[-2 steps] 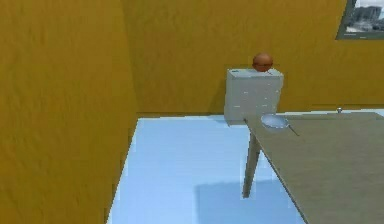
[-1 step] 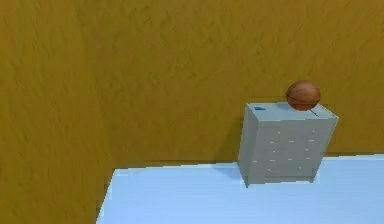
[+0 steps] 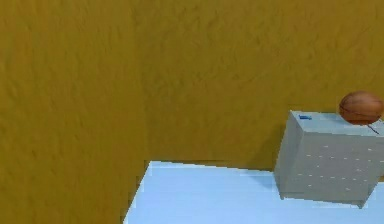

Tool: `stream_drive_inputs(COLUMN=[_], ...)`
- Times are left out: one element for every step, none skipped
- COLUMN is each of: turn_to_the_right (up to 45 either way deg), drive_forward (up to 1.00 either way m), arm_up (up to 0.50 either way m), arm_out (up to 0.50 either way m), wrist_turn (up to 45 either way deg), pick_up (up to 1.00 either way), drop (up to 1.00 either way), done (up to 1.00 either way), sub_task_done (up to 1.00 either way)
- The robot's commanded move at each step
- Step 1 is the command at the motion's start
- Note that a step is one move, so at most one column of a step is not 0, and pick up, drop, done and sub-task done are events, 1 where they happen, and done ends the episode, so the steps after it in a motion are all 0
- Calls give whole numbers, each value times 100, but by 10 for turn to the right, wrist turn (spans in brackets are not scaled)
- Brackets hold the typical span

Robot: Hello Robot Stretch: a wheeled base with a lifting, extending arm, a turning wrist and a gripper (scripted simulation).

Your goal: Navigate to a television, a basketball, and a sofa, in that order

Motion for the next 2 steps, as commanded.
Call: stream_drive_inputs(turn_to_the_right=[0,330], drive_forward=[20,0], arm_up=[0,0], arm_out=[0,0], wrist_turn=[0,0], pick_up=[0,0], drop=[0,0], done=[0,0], sub_task_done=[0,0])
